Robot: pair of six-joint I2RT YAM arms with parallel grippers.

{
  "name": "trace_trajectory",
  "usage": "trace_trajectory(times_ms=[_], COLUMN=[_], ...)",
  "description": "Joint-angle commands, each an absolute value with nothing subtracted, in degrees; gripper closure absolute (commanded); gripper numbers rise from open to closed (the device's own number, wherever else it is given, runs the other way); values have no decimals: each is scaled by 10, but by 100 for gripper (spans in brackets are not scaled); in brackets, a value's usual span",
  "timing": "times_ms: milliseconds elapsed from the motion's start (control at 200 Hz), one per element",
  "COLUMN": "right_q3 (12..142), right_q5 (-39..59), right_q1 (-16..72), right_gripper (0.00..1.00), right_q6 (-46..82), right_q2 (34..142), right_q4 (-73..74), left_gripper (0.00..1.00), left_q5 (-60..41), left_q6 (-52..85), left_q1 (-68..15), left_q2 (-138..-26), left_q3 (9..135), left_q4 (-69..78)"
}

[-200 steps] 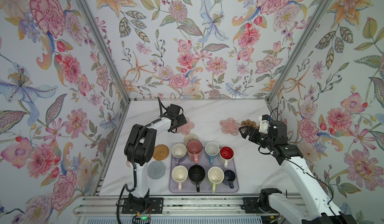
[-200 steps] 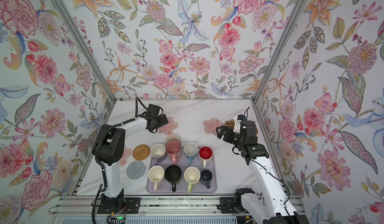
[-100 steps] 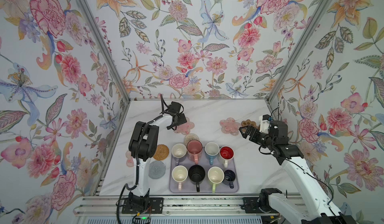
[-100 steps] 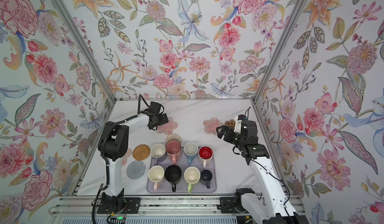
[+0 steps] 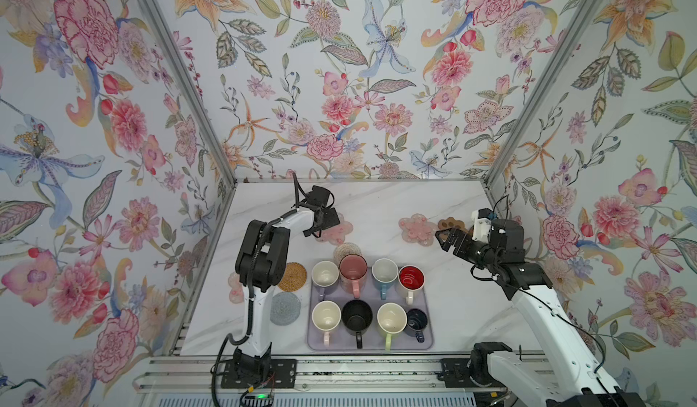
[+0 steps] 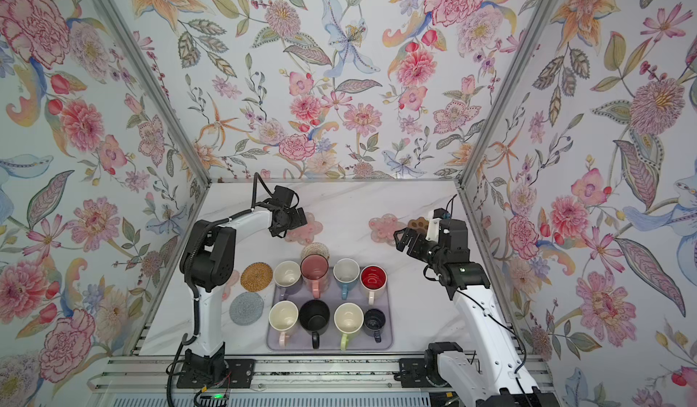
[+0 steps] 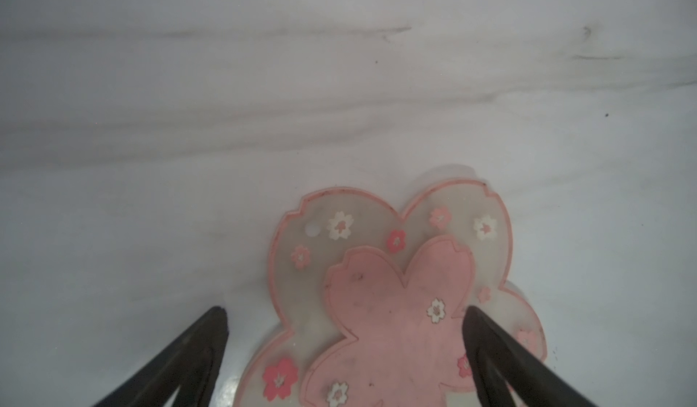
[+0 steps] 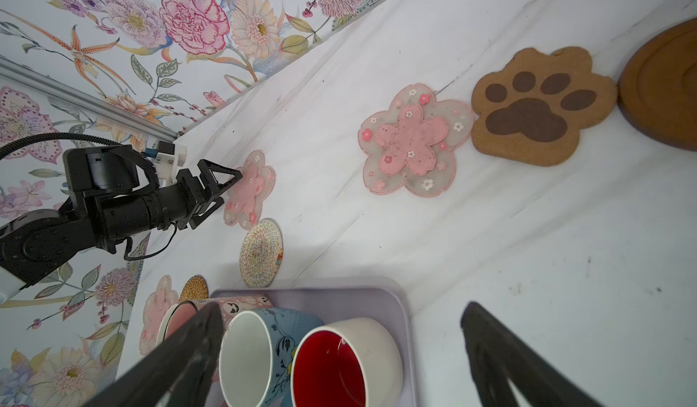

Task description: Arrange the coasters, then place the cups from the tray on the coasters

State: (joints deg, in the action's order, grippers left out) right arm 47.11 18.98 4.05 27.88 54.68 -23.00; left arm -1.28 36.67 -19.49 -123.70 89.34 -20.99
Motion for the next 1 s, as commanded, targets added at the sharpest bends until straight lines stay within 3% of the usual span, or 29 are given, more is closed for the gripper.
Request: trace_trajectory(times_ms=[0,996], right_q3=[458,446], right_q5=[198,214], right_q1=[34,13], right_gripper=[1,1], right_q6=[280,278], right_q2=[533,519], right_q4=[-238,-241], left_gripper=[1,1], left_q5=[-22,-68], left_q6=[368,442], left_q1=[-205,-277], left_q2=[-1258,-1282], left_q3=[911,950], left_q4=[-223,-181])
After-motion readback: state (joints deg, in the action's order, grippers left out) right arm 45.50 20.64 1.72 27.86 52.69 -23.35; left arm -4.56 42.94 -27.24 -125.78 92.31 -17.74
